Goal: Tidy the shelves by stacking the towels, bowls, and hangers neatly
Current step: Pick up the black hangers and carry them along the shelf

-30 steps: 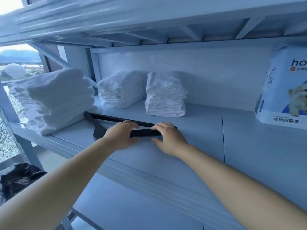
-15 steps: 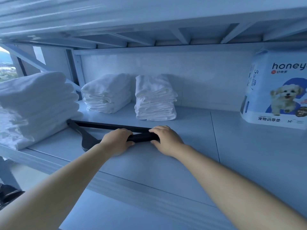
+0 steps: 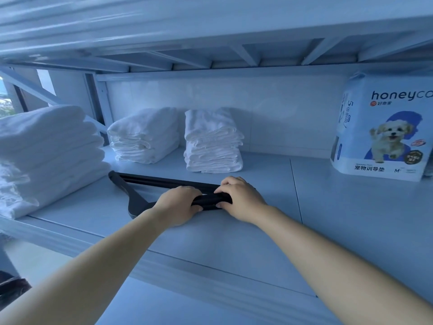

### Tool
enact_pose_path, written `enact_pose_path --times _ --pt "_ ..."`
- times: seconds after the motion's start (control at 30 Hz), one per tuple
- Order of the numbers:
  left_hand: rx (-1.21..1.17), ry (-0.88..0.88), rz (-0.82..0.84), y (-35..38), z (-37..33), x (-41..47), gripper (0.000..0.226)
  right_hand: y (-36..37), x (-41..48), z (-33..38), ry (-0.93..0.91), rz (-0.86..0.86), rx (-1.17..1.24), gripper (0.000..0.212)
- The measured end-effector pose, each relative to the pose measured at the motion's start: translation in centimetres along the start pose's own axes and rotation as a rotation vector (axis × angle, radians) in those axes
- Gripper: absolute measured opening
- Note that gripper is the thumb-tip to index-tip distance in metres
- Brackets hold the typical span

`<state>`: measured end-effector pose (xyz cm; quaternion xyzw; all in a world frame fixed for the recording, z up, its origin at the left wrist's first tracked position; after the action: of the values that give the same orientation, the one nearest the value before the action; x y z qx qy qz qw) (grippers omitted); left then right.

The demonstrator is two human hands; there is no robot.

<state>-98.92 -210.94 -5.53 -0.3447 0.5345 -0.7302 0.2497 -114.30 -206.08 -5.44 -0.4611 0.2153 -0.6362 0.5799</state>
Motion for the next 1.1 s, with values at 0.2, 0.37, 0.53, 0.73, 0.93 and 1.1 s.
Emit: enact_pose_path --times 0.2,0.37,0.53,0.73,0.93,1.1 --pt "-0.020 0.013 -0.019 0.0 0.2 -1.1 0.019 -0.5 -1.0 -0.7 -0.016 0.035 -0.011 0.031" --pt "-0.025 -0.064 -0.026 -0.2 1.5 -2.0 0.025 -0.8 -1.2 -0.8 -0.025 0.028 0.001 0.032" --pt "-0.043 -0.073 -0.004 -0.2 1.8 -2.3 0.012 -0.3 -1.1 -0.3 -0.046 0.007 0.050 0.039" --pt "-0.071 -0.085 0.002 -0.3 2.1 -2.8 0.020 0.1 -1.5 -0.6 -0.069 -0.040 0.078 0.045" --pt "-0.102 -0.061 -0.023 -0.3 2.2 -3.1 0.019 0.4 -1.8 -0.6 -0.061 -0.083 0.107 0.037" --pt "-0.124 -0.039 -0.002 -0.4 2.5 -3.3 0.017 0.0 -1.9 -0.3 -0.045 -0.024 0.120 0.036"
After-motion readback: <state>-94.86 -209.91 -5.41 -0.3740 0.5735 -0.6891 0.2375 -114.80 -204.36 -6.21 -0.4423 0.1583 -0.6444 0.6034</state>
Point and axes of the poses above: each hand's wrist, its own x-axis towards the middle knuckle, its own y-axis out of the palm, z = x × y, the point moved 4 cm from there along x, towards the middle knuckle, and after that the axes turned 15 degrees about x, right-handed, at the moved point
